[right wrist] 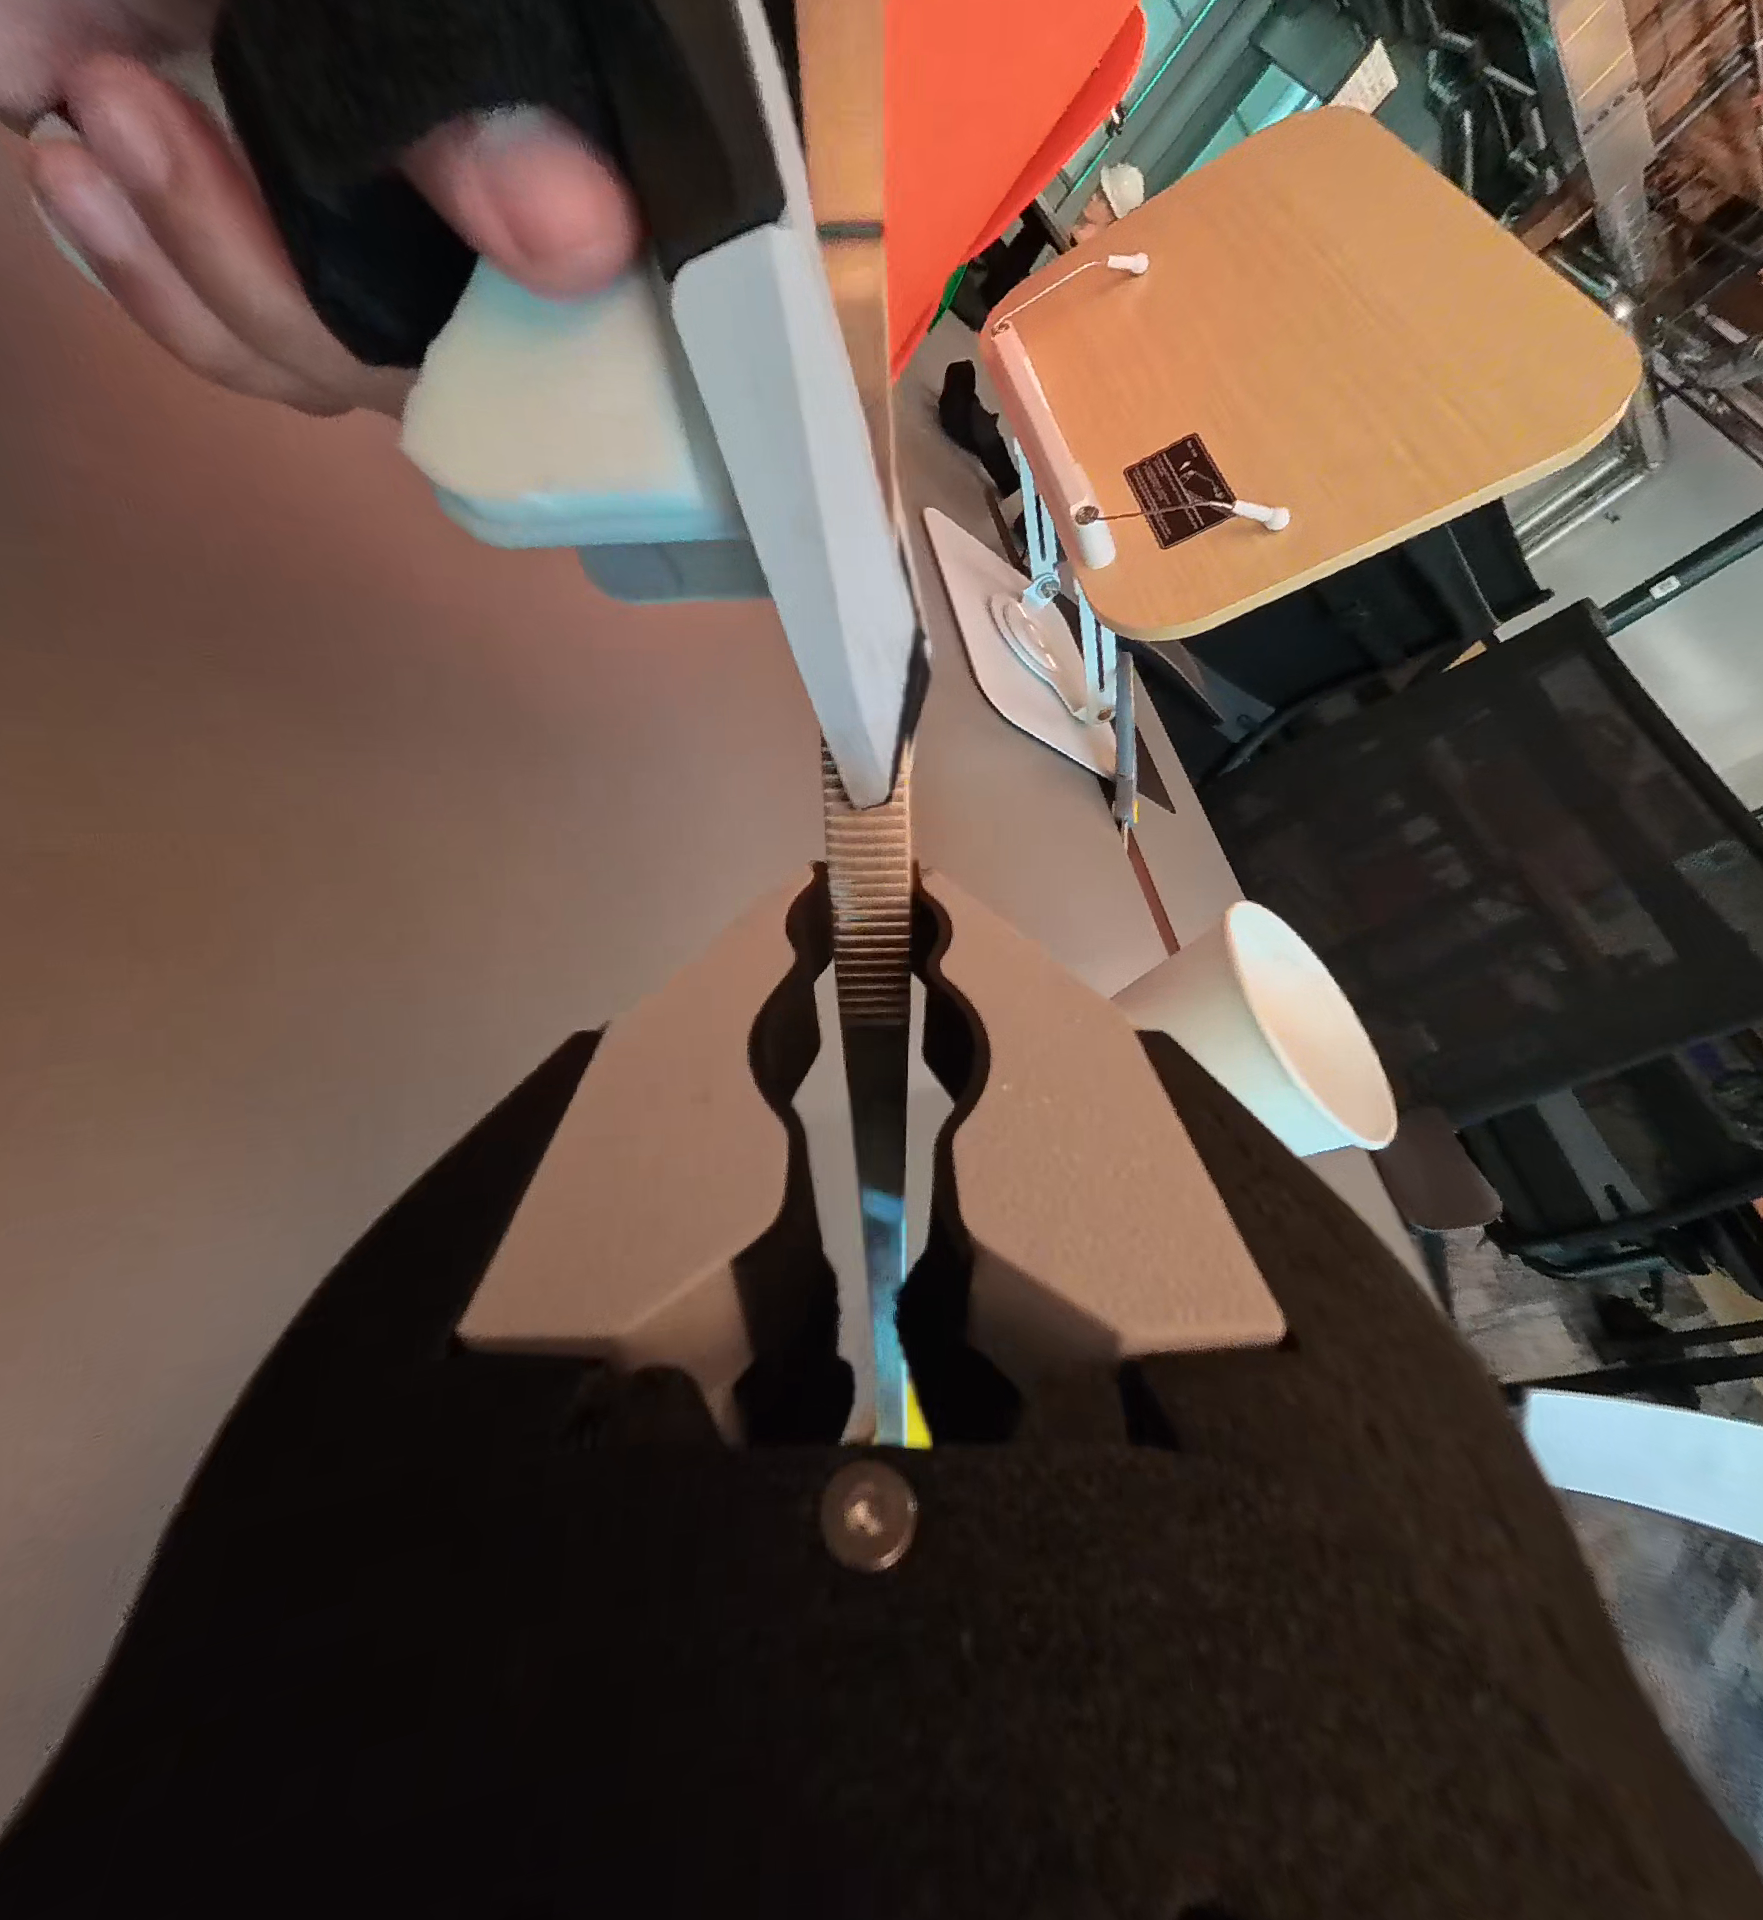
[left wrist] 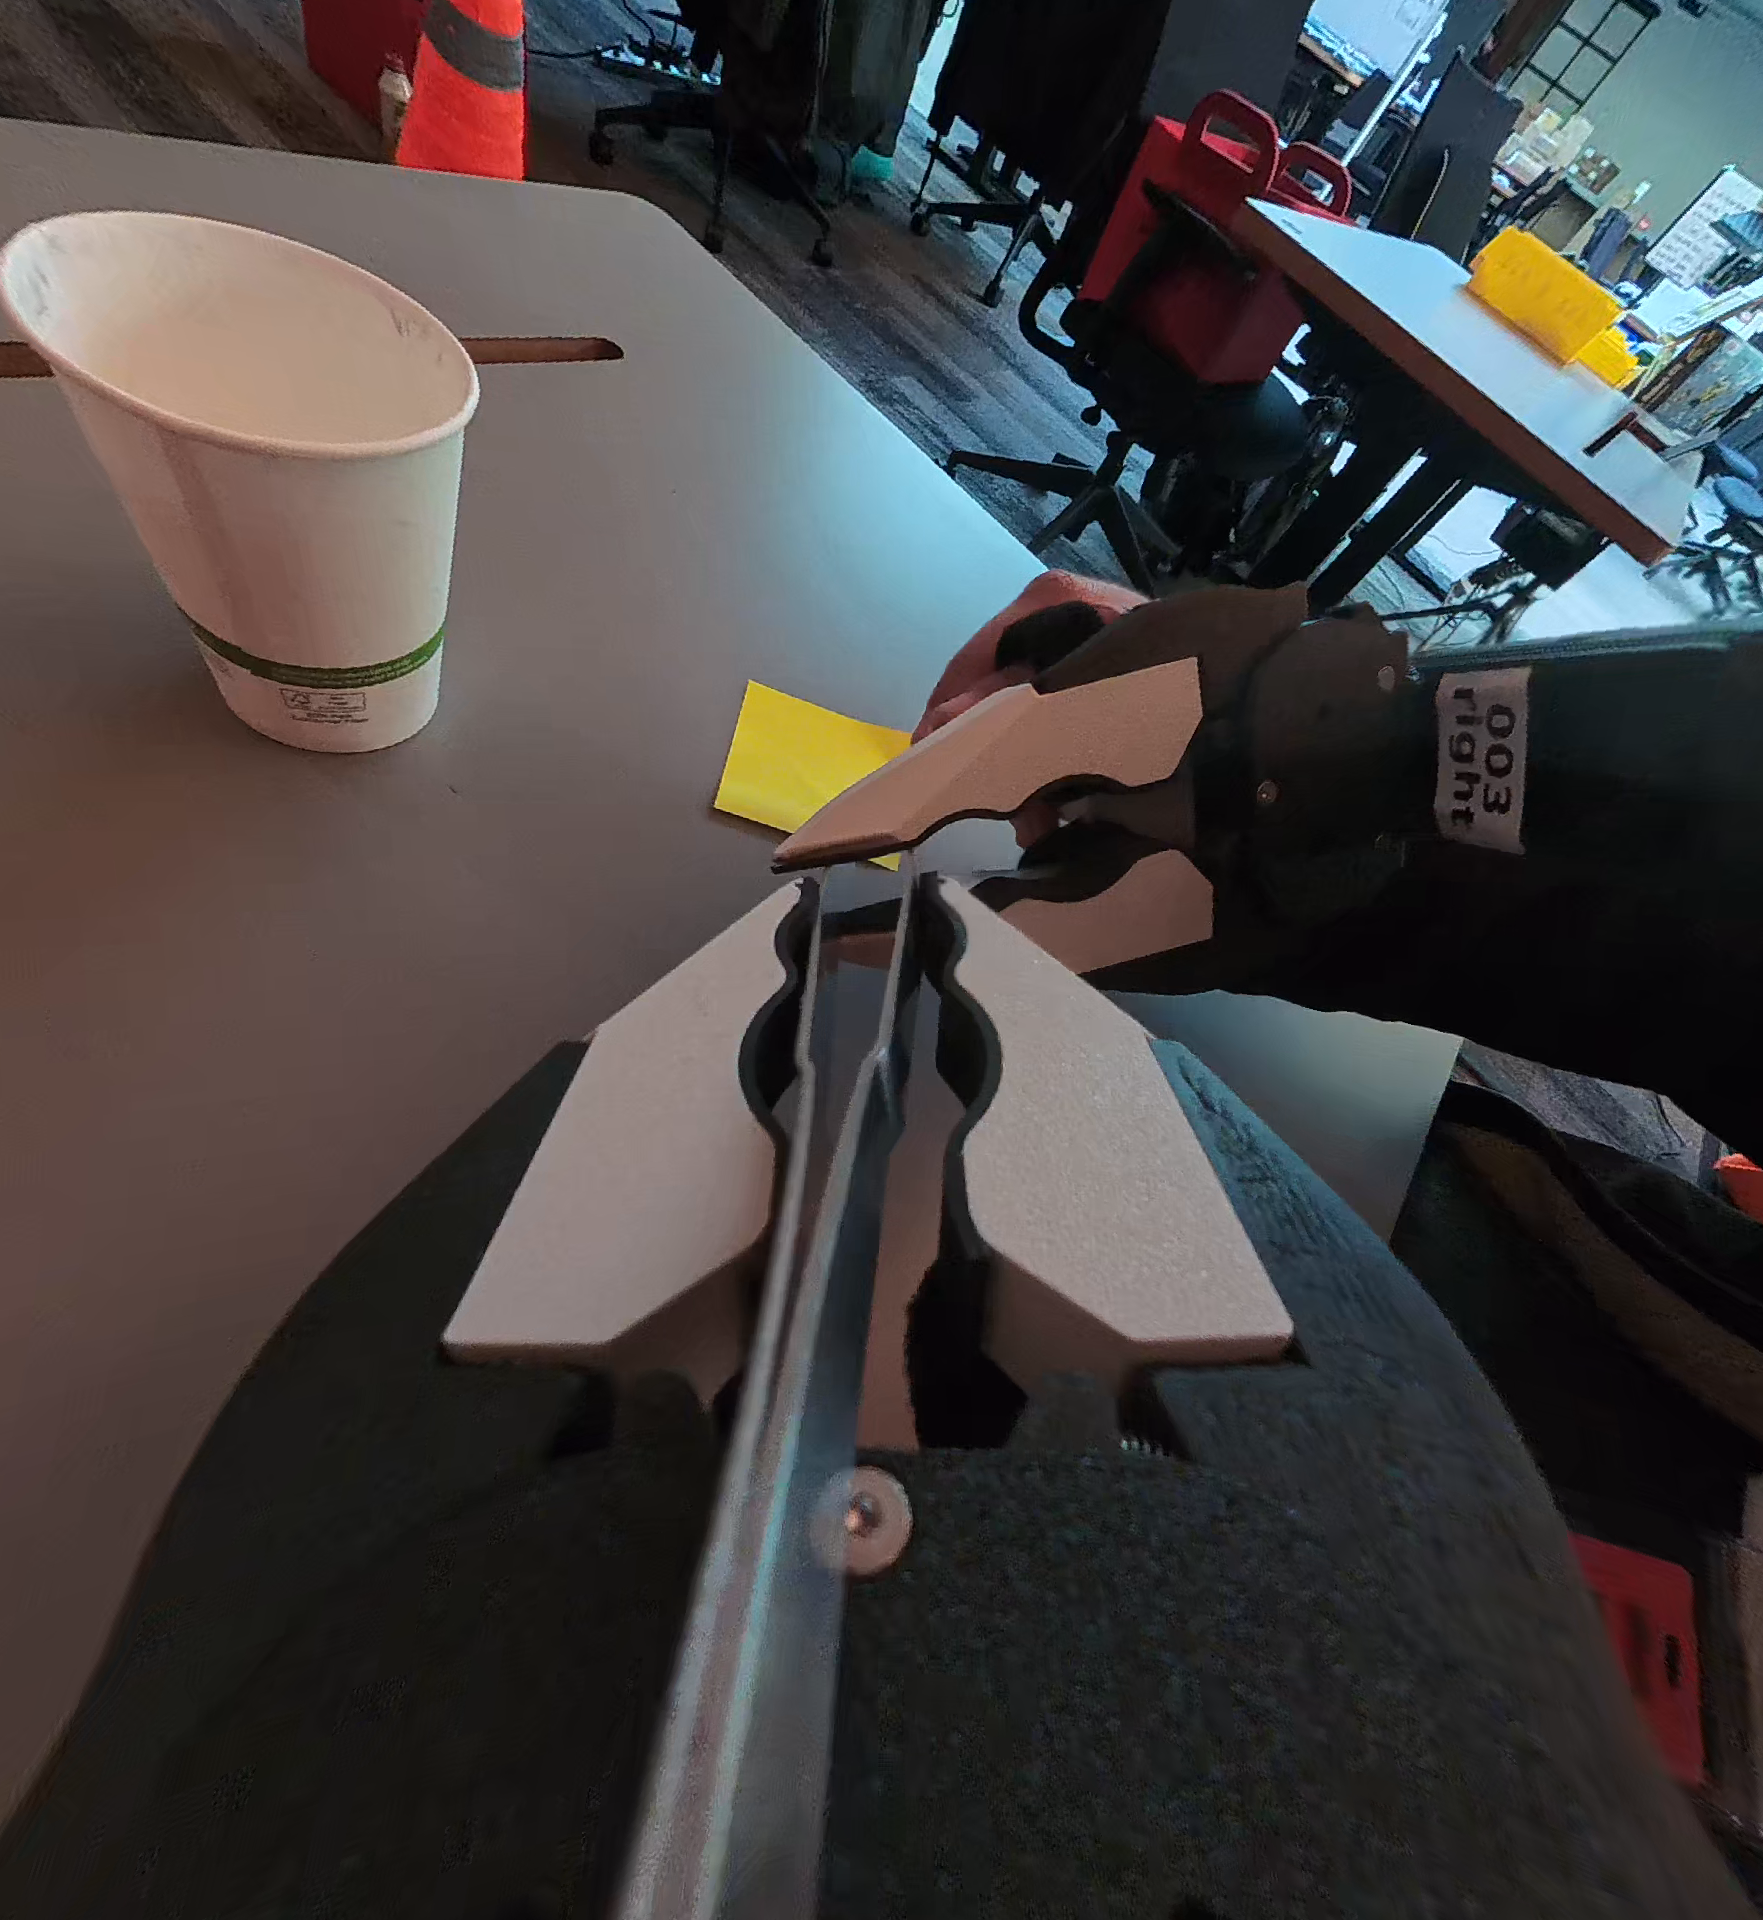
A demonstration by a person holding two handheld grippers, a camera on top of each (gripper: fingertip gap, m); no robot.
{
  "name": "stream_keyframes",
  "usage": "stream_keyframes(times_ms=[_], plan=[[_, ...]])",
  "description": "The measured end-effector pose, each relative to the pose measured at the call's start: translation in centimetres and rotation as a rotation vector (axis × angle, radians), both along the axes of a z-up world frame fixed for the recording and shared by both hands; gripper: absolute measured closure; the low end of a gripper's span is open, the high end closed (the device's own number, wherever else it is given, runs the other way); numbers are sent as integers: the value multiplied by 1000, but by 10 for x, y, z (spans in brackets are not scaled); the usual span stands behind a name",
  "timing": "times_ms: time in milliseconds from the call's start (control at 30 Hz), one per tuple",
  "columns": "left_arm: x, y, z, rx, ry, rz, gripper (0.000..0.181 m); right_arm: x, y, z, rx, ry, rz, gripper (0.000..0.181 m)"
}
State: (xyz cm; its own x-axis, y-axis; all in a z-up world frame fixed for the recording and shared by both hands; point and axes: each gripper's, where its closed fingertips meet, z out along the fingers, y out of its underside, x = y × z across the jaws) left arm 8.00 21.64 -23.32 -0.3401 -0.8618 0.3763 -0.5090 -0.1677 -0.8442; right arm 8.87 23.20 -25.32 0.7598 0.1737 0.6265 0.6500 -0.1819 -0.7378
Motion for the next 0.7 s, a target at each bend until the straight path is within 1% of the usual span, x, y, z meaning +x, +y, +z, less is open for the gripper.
stream_keyframes(times_ms=[33, 67, 133, 167, 267, 333, 400, 500, 567, 633, 700], plan=[[0, 0, -1, 6, -2, 4, 164, 0, -1, 0, 6, 39, -7, 169], [1, 0, -2, 14, -1, 5, 164, 1, -3, 4, 28, 100, -28, 157], [2, -2, -9, 54, 19, -8, 164, 7, -14, 9, -16, 258, -40, 119], [2, -3, -10, 75, 11, -4, 164, 13, -25, 17, -30, 335, -53, 109], [4, -5, -5, 172, -53, -1, 164, 45, -83, 59, 53, 482, -161, 107], [5, -7, 2, 232, -101, 2, 164, 55, -130, 76, 103, 522, -229, 107], [9, -7, 2, 281, -116, 10, 165, 54, -173, 76, 147, 580, -310, 109], [15, 3, -3, 374, -107, 38, 169, 32, -215, 54, 166, 651, -392, 109], [15, 5, -6, 343, -85, 41, 170, 17, -232, 44, 159, 650, -432, 110], [13, 2, -8, 311, -76, 30, 170, 10, -244, 46, 190, 675, -470, 113], [9, 0, -8, 325, -90, 26, 167, 6, -250, 50, 233, 699, -488, 113]])
